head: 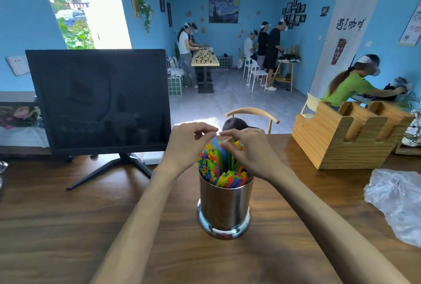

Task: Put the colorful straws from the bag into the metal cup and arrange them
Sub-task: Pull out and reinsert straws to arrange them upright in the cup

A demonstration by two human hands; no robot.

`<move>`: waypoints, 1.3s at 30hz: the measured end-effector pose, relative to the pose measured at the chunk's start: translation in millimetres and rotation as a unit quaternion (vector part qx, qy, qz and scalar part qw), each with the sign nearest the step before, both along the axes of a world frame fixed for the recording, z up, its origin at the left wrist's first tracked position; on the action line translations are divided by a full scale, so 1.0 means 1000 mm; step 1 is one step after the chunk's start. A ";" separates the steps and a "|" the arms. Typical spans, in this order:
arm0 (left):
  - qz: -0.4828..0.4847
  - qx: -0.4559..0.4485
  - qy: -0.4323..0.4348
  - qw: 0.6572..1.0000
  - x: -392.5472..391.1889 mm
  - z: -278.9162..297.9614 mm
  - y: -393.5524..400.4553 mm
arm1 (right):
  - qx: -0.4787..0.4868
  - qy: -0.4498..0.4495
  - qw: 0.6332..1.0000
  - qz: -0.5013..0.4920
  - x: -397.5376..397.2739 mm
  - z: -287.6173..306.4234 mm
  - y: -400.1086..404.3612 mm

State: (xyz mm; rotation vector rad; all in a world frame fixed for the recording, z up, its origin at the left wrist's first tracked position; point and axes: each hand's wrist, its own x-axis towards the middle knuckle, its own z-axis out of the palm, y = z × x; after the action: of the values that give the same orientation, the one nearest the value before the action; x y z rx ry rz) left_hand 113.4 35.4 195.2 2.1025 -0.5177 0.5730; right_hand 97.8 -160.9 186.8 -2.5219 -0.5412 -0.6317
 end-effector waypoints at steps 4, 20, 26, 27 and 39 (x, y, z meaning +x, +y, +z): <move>0.064 -0.066 -0.063 0.994 -0.003 0.011 0.001 | -0.009 0.045 0.999 0.004 -0.005 0.003 -0.006; -0.026 -0.402 -0.075 0.912 -0.044 0.042 -0.005 | 0.555 0.292 0.756 0.187 -0.015 0.035 0.000; -0.073 -0.262 0.048 0.961 -0.032 0.013 0.001 | 0.642 0.220 0.721 0.136 -0.002 0.041 -0.018; -0.079 -0.227 0.078 0.968 -0.026 0.008 0.004 | 0.606 0.192 0.764 0.108 -0.001 0.042 -0.024; 0.040 -0.078 0.265 0.960 0.013 -0.024 0.005 | 0.156 0.075 0.985 -0.022 0.007 0.011 -0.021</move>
State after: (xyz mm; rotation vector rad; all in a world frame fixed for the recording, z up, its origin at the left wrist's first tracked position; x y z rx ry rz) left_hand 126.0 40.8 171.1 2.0197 -0.0779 0.0725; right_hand 105.1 -181.6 197.6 -2.2658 -0.3069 -0.4949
